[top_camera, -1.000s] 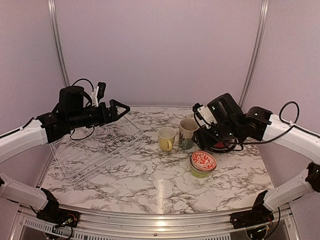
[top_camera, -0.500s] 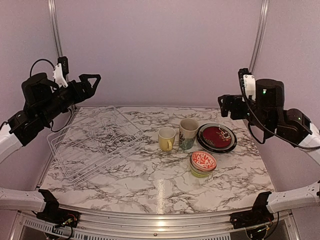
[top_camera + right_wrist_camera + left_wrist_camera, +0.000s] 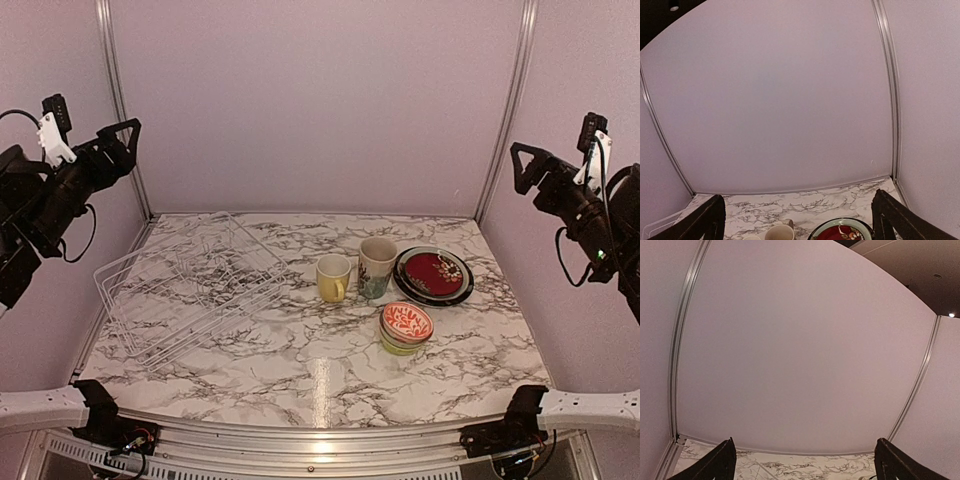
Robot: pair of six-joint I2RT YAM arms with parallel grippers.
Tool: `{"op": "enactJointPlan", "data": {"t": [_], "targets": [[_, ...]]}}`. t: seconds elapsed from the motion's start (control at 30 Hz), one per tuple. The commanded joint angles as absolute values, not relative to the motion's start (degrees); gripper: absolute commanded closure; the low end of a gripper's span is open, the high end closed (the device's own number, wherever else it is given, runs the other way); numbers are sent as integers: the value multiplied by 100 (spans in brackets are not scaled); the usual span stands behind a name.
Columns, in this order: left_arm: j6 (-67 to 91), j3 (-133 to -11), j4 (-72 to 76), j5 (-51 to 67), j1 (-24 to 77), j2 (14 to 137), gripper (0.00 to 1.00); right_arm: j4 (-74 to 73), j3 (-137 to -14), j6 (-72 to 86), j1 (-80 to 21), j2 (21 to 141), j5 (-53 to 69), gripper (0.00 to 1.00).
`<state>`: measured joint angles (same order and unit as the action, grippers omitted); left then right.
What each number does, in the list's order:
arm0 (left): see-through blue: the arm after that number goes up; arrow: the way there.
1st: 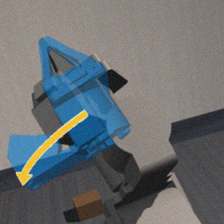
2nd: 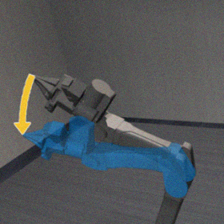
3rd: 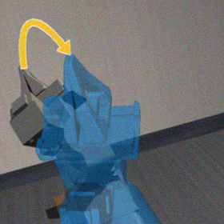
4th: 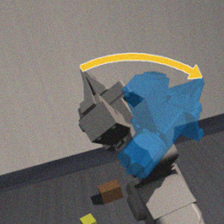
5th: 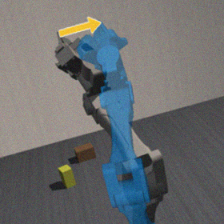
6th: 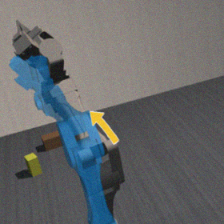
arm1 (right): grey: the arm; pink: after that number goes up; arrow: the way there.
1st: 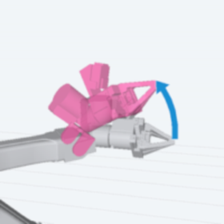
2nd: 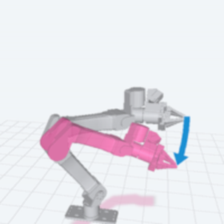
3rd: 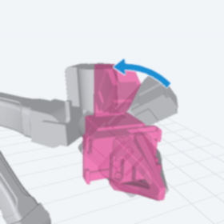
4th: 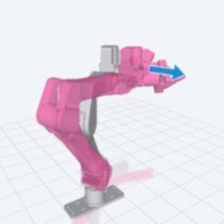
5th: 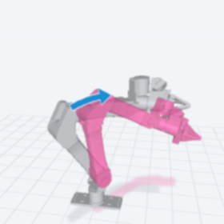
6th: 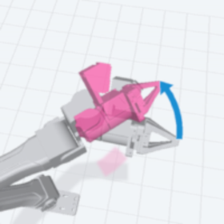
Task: Unload the mixed dishes from the dish rack
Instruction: Reset both arms
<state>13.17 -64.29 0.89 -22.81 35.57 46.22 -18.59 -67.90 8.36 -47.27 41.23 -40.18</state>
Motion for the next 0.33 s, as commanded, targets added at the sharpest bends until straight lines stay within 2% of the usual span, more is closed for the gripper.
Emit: {"op": "enactJointPlan", "data": {"t": [0.0,0.3], "targets": [[1038,-6439,118,-2550,3560,4560,1,-1524,-6776,681,-4690,4067,-3938,1],[1026,-6471,149,-2505,3560,4608,1,-1334,-6623,588,-4687,3956,-3740,1]]}}
